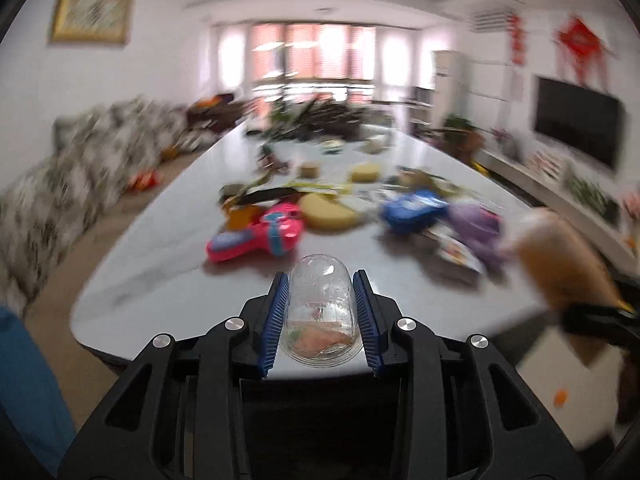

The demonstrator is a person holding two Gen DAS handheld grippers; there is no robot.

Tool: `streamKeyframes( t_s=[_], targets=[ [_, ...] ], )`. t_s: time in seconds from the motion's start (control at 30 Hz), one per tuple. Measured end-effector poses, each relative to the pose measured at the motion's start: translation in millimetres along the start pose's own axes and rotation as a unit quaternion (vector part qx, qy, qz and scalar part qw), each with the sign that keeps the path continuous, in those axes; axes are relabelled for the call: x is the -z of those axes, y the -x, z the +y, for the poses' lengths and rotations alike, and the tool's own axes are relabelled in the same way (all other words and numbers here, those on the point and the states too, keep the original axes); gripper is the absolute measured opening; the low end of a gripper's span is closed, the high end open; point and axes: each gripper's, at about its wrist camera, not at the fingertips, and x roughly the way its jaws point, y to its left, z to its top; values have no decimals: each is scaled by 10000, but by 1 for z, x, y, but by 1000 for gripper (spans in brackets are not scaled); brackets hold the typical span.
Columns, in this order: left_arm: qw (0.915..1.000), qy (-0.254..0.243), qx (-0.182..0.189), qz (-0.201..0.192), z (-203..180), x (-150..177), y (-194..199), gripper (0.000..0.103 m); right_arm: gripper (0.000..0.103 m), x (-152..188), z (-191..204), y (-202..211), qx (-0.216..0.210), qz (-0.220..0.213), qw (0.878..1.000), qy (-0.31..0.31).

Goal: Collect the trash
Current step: 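Lower both grippers into the dark quilted bag and open them, then grasp the fruit-printed card with the left gripper while the right grasps the purple plush toy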

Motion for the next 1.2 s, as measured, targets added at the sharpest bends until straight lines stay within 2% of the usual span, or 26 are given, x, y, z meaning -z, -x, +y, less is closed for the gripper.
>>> streamKeyframes(
  t_s=[0.03, 0.1, 0.17, 0.2, 0.27, 0.3, 0.33, 0.37, 0.4, 0.43, 0.47, 0.53, 0.63, 0.7, 0.77, 0.8, 0.83, 0.87, 0.93, 1.0, 1.1, 1.2],
  targets=[
    [9999, -130, 64, 92, -4, 6, 4, 33, 74, 6, 3, -4, -201, 248, 9995, 65],
    [9964, -398, 339, 665, -12, 38, 3, 33, 74, 24, 5, -18, -539, 890, 9944, 161],
    [9903, -510, 482, 1197, -13, 65, -10, 33, 74, 43, 7, -38, -658, 1489, 9862, 307],
    [9820, -542, 647, 1692, -14, 87, -27, 34, 75, 51, 7, -50, -668, 1793, 9809, 364],
    [9673, -475, 908, 2321, -13, 117, -57, 35, 79, 65, 2, -77, -664, 2201, 9725, 373],
    [9549, -481, 970, 2764, -14, 138, -82, 45, 86, 74, -4, -96, -685, 2462, 9663, 316],
    [9483, -495, 957, 2985, -13, 149, -97, 60, 91, 84, -12, -119, -592, 2791, 9580, 270],
    [9429, -533, 779, 3194, -13, 166, -116, 64, 91, 92, -19, -136, -409, 3009, 9524, 266],
    [9360, -593, 768, 3385, -13, 178, -132, 68, 91, 102, -26, -155, -193, 3270, 9444, 266],
    [9295, -633, 819, 3540, -13, 188, -145, 68, 91, 110, -34, -170, -69, 3446, 9384, 243],
    [9241, -662, 715, 3696, -12, 198, -156, 68, 91, 114, -41, -177, 74, 3522, 9357, 205],
    [9163, -700, 679, 3885, -10, 208, -163, 68, 90, 111, -45, -176, 170, 3474, 9373, 208],
    [9218, -709, 673, 3752, -6, 202, -154, 68, 90, 82, -35, -139, 82, 2912, 9561, 318],
    [9296, -720, 677, 3552, -2, 181, -147, 68, 90, 57, -25, -94, -92, 2266, 9731, 403],
    [9416, -717, 717, 3212, -1, 159, -123, 70, 91, 31, -19, -54, -70, 1538, 9869, 486],
    [9481, -703, 740, 3011, -2, 145, -112, 75, 95, 9, -21, -28, 69, 956, 9940, 522],
    [9546, -689, 780, 2790, -3, 129, -103, 82, 98, -9, -27, -9, 365, 439, 9971, 513],
    [9626, -680, 826, 2487, -3, 109, -91, 84, 98, -26, -35, 2, 729, 22, 9963, 449],
    [9740, -755, 867, 1951, -10, 74, -76, 87, 98, -45, -55, 4, 1347, -233, 9903, 249],
    [9796, -814, 810, 1651, -18, 51, -69, 87, 98, -63, -79, -9, 1800, -304, 9831, -125],
    [9858, -694, 873, 1255, -28, 22, -65, 87, 98, -79, -114, -36, 1868, -340, 9791, -729],
    [9883, -567, 921, 1077, -39, 3, -73, 88, 95, -96, -136, -67, 1776, -123, 9784, -1054]
  ],
)
